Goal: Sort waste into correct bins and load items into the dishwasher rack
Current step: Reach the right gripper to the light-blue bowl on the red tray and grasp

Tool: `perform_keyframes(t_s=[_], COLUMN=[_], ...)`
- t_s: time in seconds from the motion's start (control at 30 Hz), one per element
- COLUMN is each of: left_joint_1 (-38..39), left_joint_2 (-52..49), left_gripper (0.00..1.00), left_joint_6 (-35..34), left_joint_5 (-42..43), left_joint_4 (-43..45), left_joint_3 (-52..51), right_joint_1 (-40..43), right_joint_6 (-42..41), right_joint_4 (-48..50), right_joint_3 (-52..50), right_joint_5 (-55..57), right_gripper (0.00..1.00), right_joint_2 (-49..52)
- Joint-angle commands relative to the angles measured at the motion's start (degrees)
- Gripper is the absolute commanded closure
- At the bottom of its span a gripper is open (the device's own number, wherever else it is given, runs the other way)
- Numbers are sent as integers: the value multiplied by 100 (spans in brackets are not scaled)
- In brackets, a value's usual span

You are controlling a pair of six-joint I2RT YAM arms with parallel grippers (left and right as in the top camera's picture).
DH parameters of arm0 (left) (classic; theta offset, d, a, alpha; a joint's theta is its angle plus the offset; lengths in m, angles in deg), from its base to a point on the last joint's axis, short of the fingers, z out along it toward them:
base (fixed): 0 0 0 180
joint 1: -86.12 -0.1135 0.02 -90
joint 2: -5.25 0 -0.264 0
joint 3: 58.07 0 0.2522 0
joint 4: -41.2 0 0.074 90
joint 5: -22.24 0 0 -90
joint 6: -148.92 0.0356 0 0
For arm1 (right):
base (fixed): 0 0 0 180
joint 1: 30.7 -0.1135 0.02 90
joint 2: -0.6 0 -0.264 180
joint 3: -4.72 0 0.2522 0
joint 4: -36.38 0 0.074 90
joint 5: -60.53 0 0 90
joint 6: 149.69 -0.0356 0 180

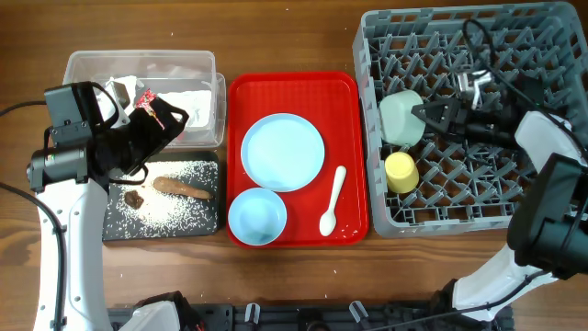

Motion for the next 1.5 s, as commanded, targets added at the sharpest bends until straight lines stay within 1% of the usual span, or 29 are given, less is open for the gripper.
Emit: perform_keyframes(t_s=[0.0, 0.07, 0.1, 0.23, 0.27, 0.33, 0.43, 0.53, 0.63, 0.73, 0.77, 0.9, 0.97, 1.0, 1.07, 1.13, 1.23, 1.33, 1.37, 1.47], left_joint_1=[-33, -33, -33, -33, -33, -33, -33, -33, -33, -33, -33, -33, -33, -33, -33, -33, -33, -33, -33, -33], left_joint_2=[-22, -22, -22, -22, -22, -22, -22, -22, -22, -22, -22, -22, -22, -22, -22, -22, -22, -22, -22, -22], left_gripper=[0, 0, 0, 0, 0, 0, 0, 0, 0, 0, 0, 0, 0, 0, 0, 0, 0, 0, 0, 0], left_joint_6=[-31, -31, -31, -31, -31, -31, -31, -31, -31, -31, -31, -31, -31, -31, -31, -31, -31, -31, -31, -31], left_joint_5=[-13, -13, -13, -13, -13, -13, -13, -13, -13, -13, -13, -13, -13, -13, -13, -13, -13, -13, -13, -13], left_joint_4=[0, 0, 0, 0, 0, -2, 0, 0, -2, 0, 0, 0, 0, 0, 0, 0, 0, 0, 0, 0], left_joint_3=[-35, -35, -35, -35, -35, -35, -35, -35, -35, -35, -35, -35, -35, -35, -35, -35, -35, -35, -35, -35], right_joint_1=[306, 398, 435, 461, 461, 450, 155, -463, -1768, -2957, -3578, -5184, -6100, -6341, -7023, -7355, -7801, -8043, -8111, -8144], right_joint_6=[-125, -297, -433, -1034, -1137, -1318, -1296, -1276, -1331, -1541, -1679, -1963, -1967, -1991, -2063, -2074, -2205, -2197, -2192, -2201], right_joint_4=[-11, 13, 33, 79, 76, 66, -103, -389, -546, -566, -560, -468, -317, -260, -4, 280, 997, 1467, 1572, 1582], right_joint_3=[-31, -28, -24, -7, -7, -7, -7, -7, -9, -9, -9, -9, -9, -9, -9, -9, -9, -9, -9, -9], right_joint_5=[205, 385, 664, 2079, 2271, 2518, 2546, 2787, 3237, 3753, 4129, 5101, 5392, 5495, 5914, 5921, 5919, 5919, 5919, 5919], right_gripper=[49, 45, 44, 43, 43, 43, 43, 43, 43, 43, 43, 43, 43, 43, 43, 43, 42, 43, 43, 44], right_joint_2=[-125, -323, -459, -1104, -1285, -1744, -2697, -3432, -4087, -4242, -4212, -3928, -3543, -3397, -2769, -2243, -1252, -614, -413, -223])
